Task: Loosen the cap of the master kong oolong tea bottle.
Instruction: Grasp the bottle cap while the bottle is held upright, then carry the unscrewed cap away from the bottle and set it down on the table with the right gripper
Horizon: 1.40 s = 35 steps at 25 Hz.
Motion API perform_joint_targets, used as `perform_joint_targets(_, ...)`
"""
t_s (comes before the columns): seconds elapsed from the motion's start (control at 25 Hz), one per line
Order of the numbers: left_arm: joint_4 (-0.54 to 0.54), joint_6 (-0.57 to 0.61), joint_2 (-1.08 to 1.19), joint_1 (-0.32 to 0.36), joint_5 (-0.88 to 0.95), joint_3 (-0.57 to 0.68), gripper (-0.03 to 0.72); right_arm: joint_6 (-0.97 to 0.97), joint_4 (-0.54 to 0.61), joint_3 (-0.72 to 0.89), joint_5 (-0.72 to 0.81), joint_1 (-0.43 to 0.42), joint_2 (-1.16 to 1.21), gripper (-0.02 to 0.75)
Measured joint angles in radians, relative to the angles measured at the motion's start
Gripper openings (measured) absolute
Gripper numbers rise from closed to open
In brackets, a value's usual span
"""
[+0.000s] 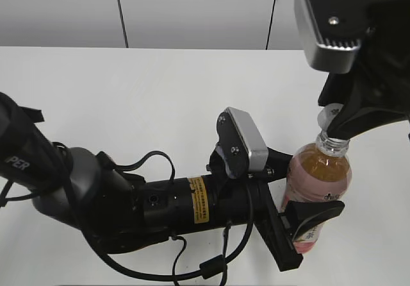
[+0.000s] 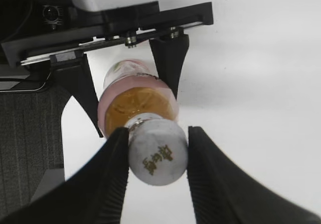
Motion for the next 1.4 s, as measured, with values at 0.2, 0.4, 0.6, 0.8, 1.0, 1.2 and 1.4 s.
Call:
perform_joint_targets(0.2, 0.0, 0.0, 0.0, 0.0, 0.0, 0.0, 0.425, 0.082, -0.02, -0.001, 0.0, 0.0, -0.025, 0.272)
perform_joint_targets(0.4, 0.0, 0.0, 0.0, 0.0, 0.0, 0.0, 0.425, 0.445, -0.261, -0.001, 0.0, -0.011, -0.034, 0.272)
perform_joint_targets(0.6, 0.001, 0.0, 0.0, 0.0, 0.0, 0.0, 0.425, 0.777, -0.306, 0.03, -0.003, -0.178, -0.034, 0.272)
perform_joint_targets(0.8, 0.001, 0.0, 0.0, 0.0, 0.0, 0.0, 0.425, 0.933, -0.203, 0.171, -0.012, -0.468, -0.034, 0.272)
perform_joint_targets(1.0, 0.001, 0.0, 0.0, 0.0, 0.0, -0.001, 0.425, 0.967, -0.033, 0.307, -0.185, -0.55, 0.026, 0.272)
perform_joint_targets(1.2, 0.002, 0.0, 0.0, 0.0, 0.0, -0.001, 0.425, 0.974, 0.082, 0.333, -0.271, -0.551, 0.212, 0.272)
perform_joint_targets(1.4, 0.003, 0.0, 0.0, 0.0, 0.0, -0.001, 0.425, 0.975, 0.112, 0.333, -0.369, -0.532, 0.344, 0.272)
